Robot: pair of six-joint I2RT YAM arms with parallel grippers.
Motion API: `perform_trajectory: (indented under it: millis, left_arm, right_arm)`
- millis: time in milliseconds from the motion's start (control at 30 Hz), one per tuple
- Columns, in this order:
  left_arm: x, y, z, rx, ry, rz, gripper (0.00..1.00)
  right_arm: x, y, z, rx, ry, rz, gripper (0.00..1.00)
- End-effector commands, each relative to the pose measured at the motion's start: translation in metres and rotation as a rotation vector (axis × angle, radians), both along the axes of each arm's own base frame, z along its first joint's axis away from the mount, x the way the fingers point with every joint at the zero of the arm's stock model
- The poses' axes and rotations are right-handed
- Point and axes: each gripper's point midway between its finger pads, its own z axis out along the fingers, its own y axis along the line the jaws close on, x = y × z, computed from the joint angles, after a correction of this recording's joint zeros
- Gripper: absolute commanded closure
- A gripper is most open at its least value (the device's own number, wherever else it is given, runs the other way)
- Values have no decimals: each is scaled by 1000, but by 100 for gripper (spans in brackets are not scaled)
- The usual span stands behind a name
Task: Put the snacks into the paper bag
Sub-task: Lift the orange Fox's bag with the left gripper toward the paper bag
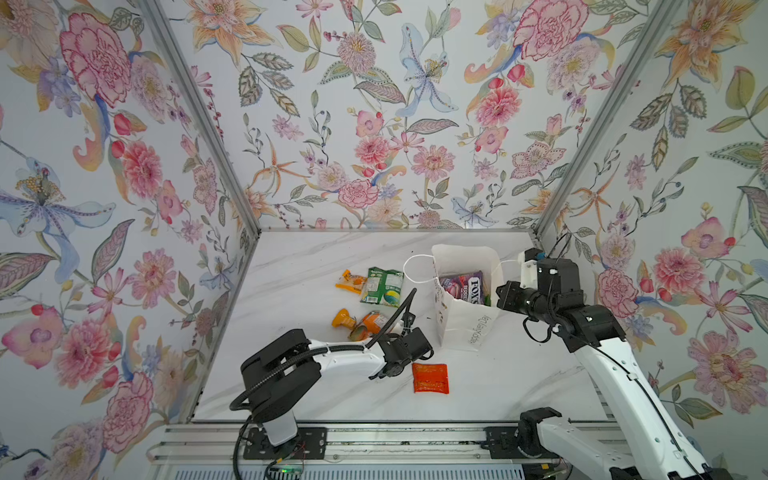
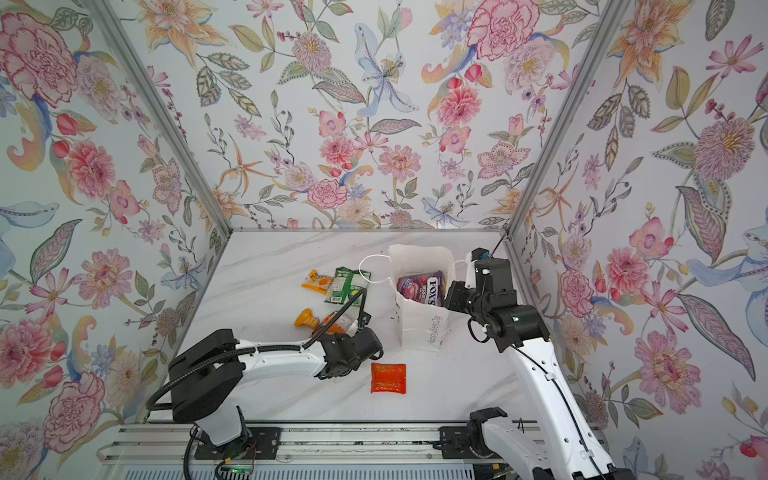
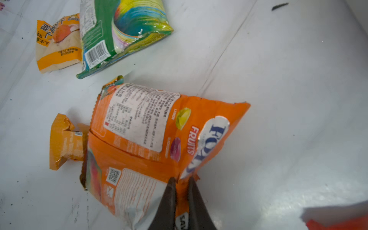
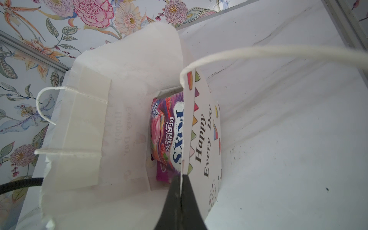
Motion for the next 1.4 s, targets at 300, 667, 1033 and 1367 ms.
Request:
perform_trajectory:
  millis: [300, 667, 1033, 1367]
  left_arm:
    - [-11, 10, 115, -431, -124, 66, 100]
    - [-10, 37, 224, -722, -360, 93, 100]
    - [-11, 51, 309, -839, -509, 75, 100]
    - [-5, 18, 385, -898, -583, -48, 100]
  right_arm:
    - [0, 1, 13, 17, -41, 8, 100]
    - [1, 4, 16, 20, -45, 16, 100]
    - [3, 6, 16, 18, -41, 16, 100]
    - [1, 10, 16, 13, -43, 25, 100]
